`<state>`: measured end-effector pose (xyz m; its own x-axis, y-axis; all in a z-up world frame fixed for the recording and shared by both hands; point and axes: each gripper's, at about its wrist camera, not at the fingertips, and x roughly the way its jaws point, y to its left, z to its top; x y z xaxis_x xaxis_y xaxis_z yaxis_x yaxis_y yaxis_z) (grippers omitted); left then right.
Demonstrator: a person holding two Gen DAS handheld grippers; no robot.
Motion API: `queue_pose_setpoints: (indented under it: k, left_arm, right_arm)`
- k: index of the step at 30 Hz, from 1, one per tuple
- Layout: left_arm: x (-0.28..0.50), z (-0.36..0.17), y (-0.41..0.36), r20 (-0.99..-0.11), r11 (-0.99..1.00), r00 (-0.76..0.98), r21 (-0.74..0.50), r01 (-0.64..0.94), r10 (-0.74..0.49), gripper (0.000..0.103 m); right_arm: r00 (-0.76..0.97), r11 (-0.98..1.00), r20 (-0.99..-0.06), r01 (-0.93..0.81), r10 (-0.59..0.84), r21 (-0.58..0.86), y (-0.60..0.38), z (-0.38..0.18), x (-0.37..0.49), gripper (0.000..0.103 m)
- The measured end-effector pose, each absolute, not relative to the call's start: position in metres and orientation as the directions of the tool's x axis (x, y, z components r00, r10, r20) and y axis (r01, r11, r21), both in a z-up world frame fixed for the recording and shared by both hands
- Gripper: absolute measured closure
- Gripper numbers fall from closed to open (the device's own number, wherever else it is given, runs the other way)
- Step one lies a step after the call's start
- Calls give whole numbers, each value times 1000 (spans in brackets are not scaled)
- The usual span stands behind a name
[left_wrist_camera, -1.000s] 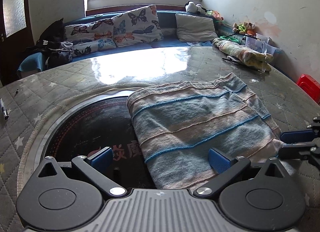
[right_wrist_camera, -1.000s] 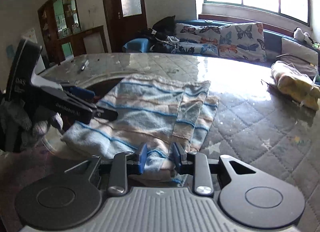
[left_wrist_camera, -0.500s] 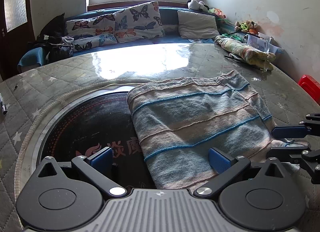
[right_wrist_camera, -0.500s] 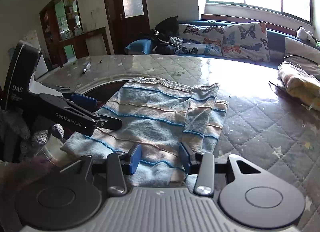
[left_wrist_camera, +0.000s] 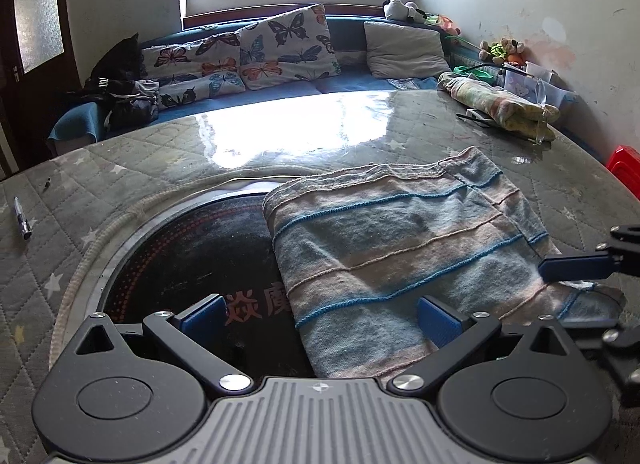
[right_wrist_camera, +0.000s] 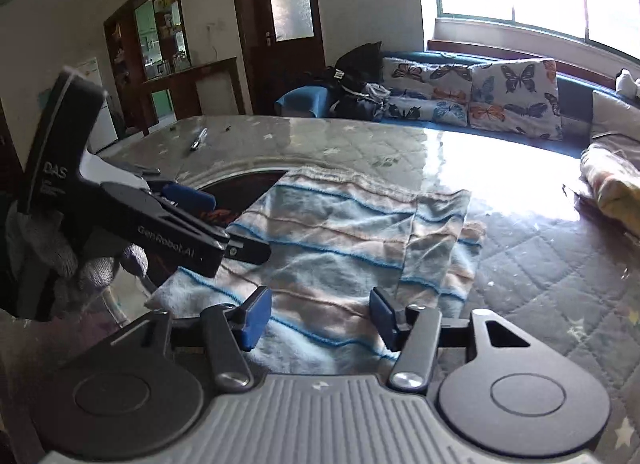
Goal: Fold clothes
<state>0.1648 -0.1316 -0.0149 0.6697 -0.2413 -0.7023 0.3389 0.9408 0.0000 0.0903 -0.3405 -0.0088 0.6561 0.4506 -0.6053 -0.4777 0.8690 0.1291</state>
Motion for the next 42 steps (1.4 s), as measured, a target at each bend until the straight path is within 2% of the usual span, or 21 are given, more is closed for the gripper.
queue_pose_setpoints:
  k: [7,9,16,25,33,42]
  left_arm:
    - [165,-12,-132,-703,944,673,9,331,-229,0]
    - [164,-12,-132,-702,943,674,11,332,-229,0]
    - [165,-12,-128,-702,946,677,11,324,-223,0]
    - [164,-16,-127,-707,946,668,-4,324,-232,0]
    - [161,-11,-130,-700,945,672,-9,328,-240,0]
    - [154,-8,-124,-693,945,678,-18,326,-247,0]
  right_arm:
    - [646,852,-601,-511,471,119,-336,-18,86,27]
    - [644,844,-592,-521,485,124,-336,-21,84,19]
    - [639,817,-568,-567,518,107,-330,-28,77,0]
    - [630,811,-571,-574,525,113,-330,-27,78,0]
    - [657,816,-607,-577,446,-24,-310,-29,74,0]
    - [641,815,-585,-577,497,60,-325,-7,51,0]
